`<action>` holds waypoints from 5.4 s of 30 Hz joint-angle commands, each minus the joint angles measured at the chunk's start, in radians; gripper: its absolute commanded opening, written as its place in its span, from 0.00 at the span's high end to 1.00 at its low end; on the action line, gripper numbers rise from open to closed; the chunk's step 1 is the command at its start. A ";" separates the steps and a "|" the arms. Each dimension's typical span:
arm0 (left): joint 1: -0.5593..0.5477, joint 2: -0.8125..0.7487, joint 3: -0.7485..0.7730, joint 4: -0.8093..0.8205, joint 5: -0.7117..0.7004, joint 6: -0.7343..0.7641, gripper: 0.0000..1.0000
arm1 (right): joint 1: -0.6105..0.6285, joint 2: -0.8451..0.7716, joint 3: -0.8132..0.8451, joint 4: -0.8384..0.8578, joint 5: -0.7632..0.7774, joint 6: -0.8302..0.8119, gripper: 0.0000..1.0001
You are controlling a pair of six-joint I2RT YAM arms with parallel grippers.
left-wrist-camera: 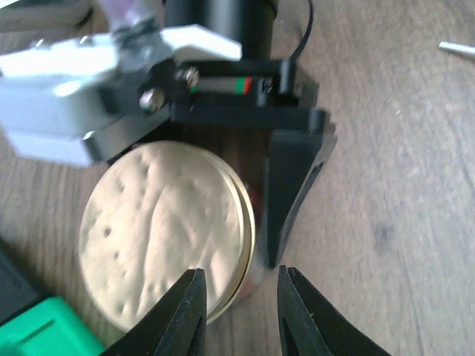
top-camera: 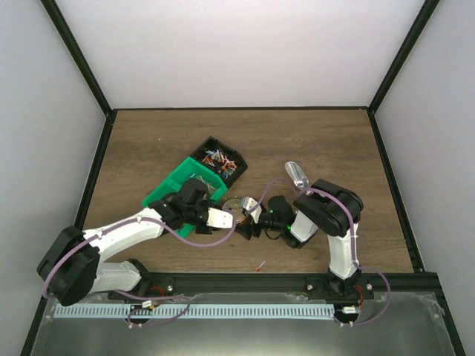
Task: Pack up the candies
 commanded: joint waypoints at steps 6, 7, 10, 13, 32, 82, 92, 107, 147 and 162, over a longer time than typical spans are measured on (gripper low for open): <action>-0.081 0.133 0.041 0.161 -0.012 -0.161 0.69 | 0.011 0.012 -0.018 -0.105 -0.019 0.014 0.40; -0.081 0.144 0.041 0.169 -0.020 -0.164 0.69 | 0.011 0.011 -0.018 -0.104 -0.018 0.014 0.40; -0.078 0.170 0.046 0.157 -0.066 -0.172 0.71 | 0.011 0.011 -0.019 -0.106 -0.020 0.012 0.41; -0.063 0.161 0.029 0.114 -0.089 -0.125 0.75 | 0.010 0.012 -0.018 -0.108 -0.025 0.011 0.41; 0.044 -0.042 -0.027 0.017 -0.045 0.022 0.72 | 0.011 0.011 -0.018 -0.113 -0.031 0.018 0.41; -0.082 0.080 0.018 0.189 -0.006 -0.118 0.60 | 0.011 0.023 -0.012 -0.119 -0.035 0.031 0.41; -0.042 0.110 -0.035 0.084 -0.088 -0.020 0.70 | 0.011 0.016 -0.012 -0.128 -0.033 0.027 0.41; 0.024 -0.049 -0.018 -0.031 0.002 0.090 0.72 | 0.011 0.017 -0.013 -0.125 -0.041 0.032 0.41; 0.086 0.027 0.032 -0.034 -0.029 0.019 0.69 | 0.010 0.023 -0.018 -0.109 -0.056 0.035 0.43; 0.046 0.022 0.115 -0.116 0.010 -0.300 0.00 | 0.011 0.024 -0.023 -0.090 -0.061 0.040 0.43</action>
